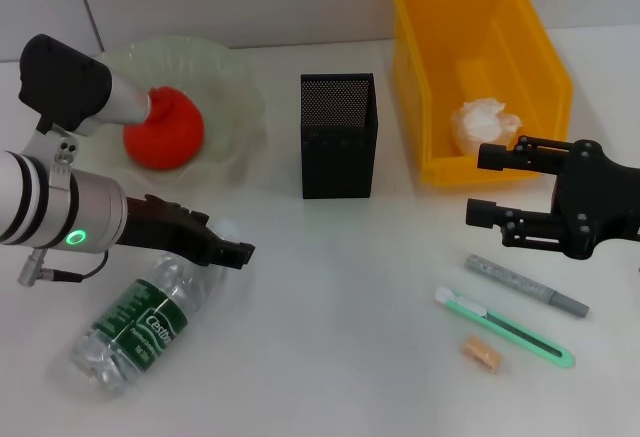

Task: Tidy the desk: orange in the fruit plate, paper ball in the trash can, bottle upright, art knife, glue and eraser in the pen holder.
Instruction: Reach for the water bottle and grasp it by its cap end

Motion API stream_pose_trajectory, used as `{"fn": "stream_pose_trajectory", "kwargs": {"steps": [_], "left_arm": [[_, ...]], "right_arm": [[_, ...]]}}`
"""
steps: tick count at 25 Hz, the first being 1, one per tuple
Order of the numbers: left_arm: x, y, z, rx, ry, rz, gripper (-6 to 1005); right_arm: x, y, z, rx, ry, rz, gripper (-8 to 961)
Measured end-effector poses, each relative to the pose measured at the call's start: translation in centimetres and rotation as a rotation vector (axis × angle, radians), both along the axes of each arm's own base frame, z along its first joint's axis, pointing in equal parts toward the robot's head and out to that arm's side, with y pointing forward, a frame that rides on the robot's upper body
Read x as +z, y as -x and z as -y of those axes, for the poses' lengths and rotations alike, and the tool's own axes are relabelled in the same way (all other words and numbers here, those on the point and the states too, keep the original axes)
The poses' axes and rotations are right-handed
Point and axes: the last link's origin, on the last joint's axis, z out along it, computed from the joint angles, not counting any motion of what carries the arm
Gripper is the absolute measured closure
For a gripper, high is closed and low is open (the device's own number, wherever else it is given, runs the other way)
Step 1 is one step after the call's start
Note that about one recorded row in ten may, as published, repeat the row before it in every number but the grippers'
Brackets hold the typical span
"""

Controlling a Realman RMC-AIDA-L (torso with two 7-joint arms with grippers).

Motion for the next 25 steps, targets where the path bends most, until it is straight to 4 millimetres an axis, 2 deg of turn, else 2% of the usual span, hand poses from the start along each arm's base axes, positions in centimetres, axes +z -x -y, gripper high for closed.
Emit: {"fn": "stream_pose_trajectory", "kwargs": {"steps": [2, 8, 18, 25], "left_arm": [[-0.01, 0.01, 0.01, 0.0, 0.001, 0.0, 159], [-0.03, 0.0, 0.0, 0.001, -0.001, 0.0, 361], [-0.36, 0.14, 0.02, 0.009, 0.017, -0.005, 494], [-0.38, 0.03, -0.05, 0.005, 0.018, -0.006, 527]], "right_arm": [[0.0, 0.0, 0.0, 0.0, 0.0, 0.0, 254], [0.0, 0.0, 0.0, 0.0, 0.0, 0.0, 257], [0.04, 0.08, -0.02, 0.003, -0.001, -0.004, 257], [0.08, 0.12, -0.08, 0.004, -0.004, -0.004, 257]]}}
